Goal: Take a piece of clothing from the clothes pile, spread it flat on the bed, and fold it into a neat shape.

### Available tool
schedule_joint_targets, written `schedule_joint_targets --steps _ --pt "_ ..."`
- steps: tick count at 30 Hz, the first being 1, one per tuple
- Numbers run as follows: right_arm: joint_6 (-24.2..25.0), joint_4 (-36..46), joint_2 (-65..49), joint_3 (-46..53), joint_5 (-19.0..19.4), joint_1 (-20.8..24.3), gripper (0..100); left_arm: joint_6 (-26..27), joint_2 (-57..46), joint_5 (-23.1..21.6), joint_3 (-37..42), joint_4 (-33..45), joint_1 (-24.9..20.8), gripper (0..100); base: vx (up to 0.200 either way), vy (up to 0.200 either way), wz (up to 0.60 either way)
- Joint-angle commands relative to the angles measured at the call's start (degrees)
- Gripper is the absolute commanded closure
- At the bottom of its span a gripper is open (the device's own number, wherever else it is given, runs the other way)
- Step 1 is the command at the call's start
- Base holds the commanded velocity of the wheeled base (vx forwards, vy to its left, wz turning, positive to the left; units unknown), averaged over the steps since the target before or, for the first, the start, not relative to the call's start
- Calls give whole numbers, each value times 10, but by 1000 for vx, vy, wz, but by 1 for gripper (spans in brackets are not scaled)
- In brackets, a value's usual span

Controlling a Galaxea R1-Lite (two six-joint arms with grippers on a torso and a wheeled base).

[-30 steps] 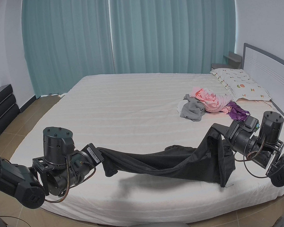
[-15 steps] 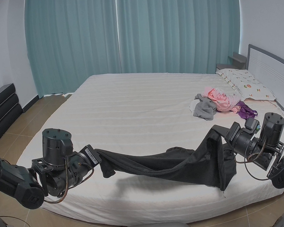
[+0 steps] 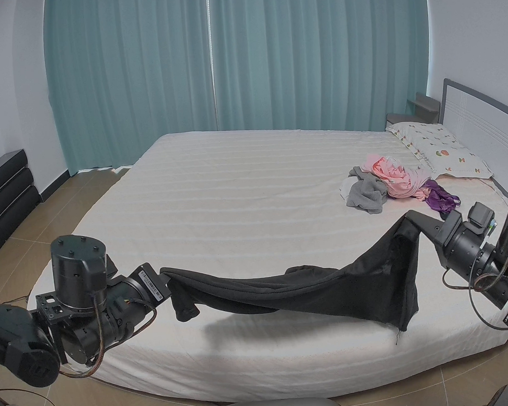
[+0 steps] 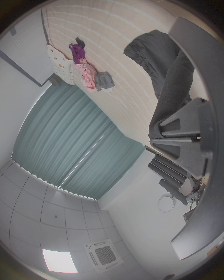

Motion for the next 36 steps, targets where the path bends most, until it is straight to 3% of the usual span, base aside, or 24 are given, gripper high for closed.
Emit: schedule_joint_targets --steps 1,5,11,14,17,25,30,36 --pt "-16 21 -106 12 -3 1 100 7 -89 19 20 9 -21 100 -200 0 0" --pt "-26 42 -147 5 -6 -1 100 19 -124 30 19 33 -29 100 0 0 0" --pt "-32 181 -253 -90 -9 -13 100 94 -217 40 -34 92 -22 100 0 0 0" --pt "-45 239 -233 -153 -2 -51 100 103 -221 39 -97 152 -17 100 0 0 0" --pt "-46 244 -190 -198 -6 -76 100 102 -211 32 -144 185 -11 100 0 0 0" --pt "-50 252 -79 -319 -24 -87 100 100 -72 30 -265 194 40 100 0 0 0" --pt "-61 252 -20 -366 -50 -86 100 101 7 26 -346 199 62 100 200 0 0" --pt "-64 246 29 -388 -51 -85 100 100 69 6 -397 207 77 100 200 0 0"
